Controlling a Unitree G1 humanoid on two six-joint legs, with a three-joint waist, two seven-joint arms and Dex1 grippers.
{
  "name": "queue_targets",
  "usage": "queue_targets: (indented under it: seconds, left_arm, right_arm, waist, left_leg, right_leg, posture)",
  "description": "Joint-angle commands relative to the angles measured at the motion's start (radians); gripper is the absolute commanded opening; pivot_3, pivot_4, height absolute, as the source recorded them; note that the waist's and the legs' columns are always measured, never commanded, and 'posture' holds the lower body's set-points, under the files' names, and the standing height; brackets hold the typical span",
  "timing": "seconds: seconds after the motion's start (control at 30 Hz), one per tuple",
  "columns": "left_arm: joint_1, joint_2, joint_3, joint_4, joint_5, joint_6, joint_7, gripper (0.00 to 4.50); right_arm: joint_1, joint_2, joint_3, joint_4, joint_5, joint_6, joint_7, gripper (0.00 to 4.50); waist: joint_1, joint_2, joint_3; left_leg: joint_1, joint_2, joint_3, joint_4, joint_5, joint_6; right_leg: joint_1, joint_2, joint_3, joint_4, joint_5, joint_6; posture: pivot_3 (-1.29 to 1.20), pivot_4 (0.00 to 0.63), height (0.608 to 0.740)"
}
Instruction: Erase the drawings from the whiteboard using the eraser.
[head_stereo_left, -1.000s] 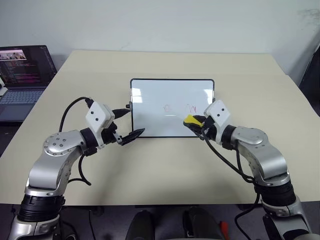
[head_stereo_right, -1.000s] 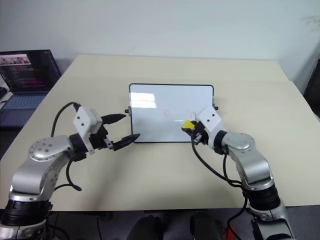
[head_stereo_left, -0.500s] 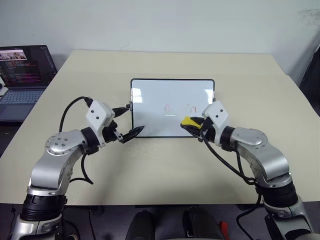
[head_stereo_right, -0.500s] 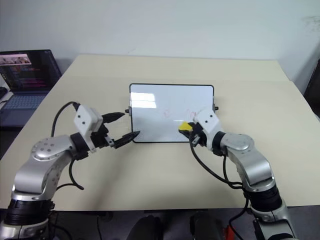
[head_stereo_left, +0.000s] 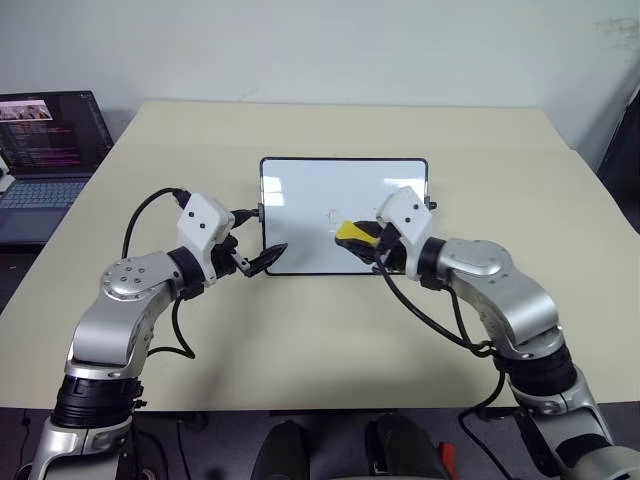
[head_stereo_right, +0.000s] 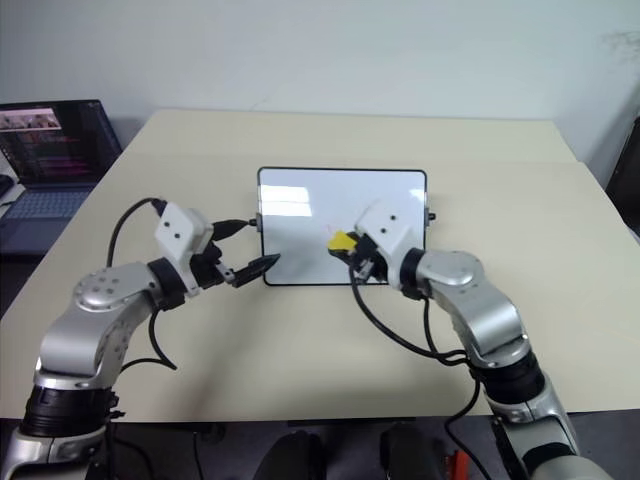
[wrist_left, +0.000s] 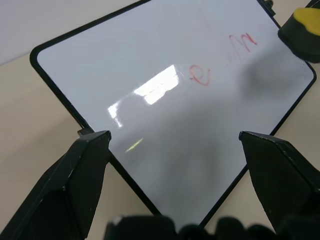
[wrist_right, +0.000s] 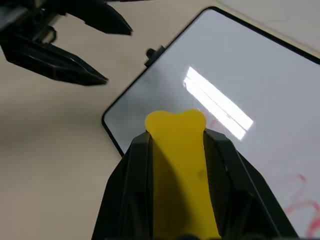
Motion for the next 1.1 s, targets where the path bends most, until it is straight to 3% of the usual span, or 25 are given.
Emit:
queue_targets:
  seconds: [0.03, 0.3, 0.47, 0.7, 0.93, 1.1]
  left_arm:
    - [-0.026, 0.013, 0.003, 0.0, 0.001, -0.002, -0.018, 4.5]
    - [-0.026, 0.017, -0.013, -0.006, -0.001, 0.025, -0.037, 4.5]
    - [-0.012, 0.012, -0.01, -0.034, -0.025, 0.033, -0.065, 4.5]
    - [-0.01, 0.01, -0.007, -0.042, -0.026, 0.04, -0.069, 4.5]
    - [-0.003, 0.007, -0.005, -0.054, -0.028, 0.049, -0.073, 4.5]
    - [0.003, 0.005, -0.003, -0.063, -0.032, 0.055, -0.073, 4.5]
  right_arm:
    - [-0.078, 0.009, 0.047, 0.107, -0.081, -0.083, -0.038, 1.07]
    - [-0.272, 0.067, 0.111, 0.464, -0.238, -0.308, -0.095, 1.07]
    - [-0.31, 0.086, 0.132, 0.596, -0.281, -0.374, -0.056, 1.07]
    - [-0.276, 0.063, 0.206, 0.653, -0.336, -0.395, 0.052, 1.07]
    - [-0.378, 0.081, 0.149, 0.791, -0.423, -0.534, -0.123, 1.07]
    - [-0.336, 0.048, 0.216, 0.776, -0.447, -0.518, 0.026, 1.07]
  waist:
    - [0.0, 0.0, 0.0]
    - [-0.002, 0.0, 0.0]
    - [-0.001, 0.0, 0.0]
    - [-0.001, 0.0, 0.0]
    - [-0.001, 0.0, 0.0]
    - [0.003, -0.001, -0.001]
  left_leg:
    - [0.0, 0.0, 0.0, 0.0, 0.0, 0.0]
    - [0.0, 0.0, 0.001, 0.0, 0.0, 0.0]
    - [-0.001, 0.0, 0.0, 0.0, 0.0, 0.0]
    - [0.001, -0.001, 0.0, 0.001, 0.0, 0.0]
    - [0.002, 0.0, 0.0, 0.002, 0.0, 0.0]
    - [0.002, -0.001, 0.0, 0.002, 0.001, 0.0]
  right_leg:
    - [0.0, 0.0, 0.0, 0.0, 0.0, 0.0]
    - [-0.001, 0.0, 0.0, 0.0, 0.0, 0.0]
    - [-0.001, -0.001, 0.0, 0.0, 0.0, 0.0]
    - [0.0, -0.003, -0.001, 0.001, 0.0, -0.001]
    - [0.002, -0.002, -0.001, 0.002, 0.001, 0.0]
    - [0.003, -0.003, -0.001, 0.001, 0.002, 0.0]
  posture:
    - [0.0, 0.15, 0.74]
    - [0.0, 0.15, 0.74]
    - [0.0, 0.15, 0.74]
    - [0.0, 0.15, 0.74]
    - [0.0, 0.15, 0.74]
    - [0.0, 0.15, 0.74]
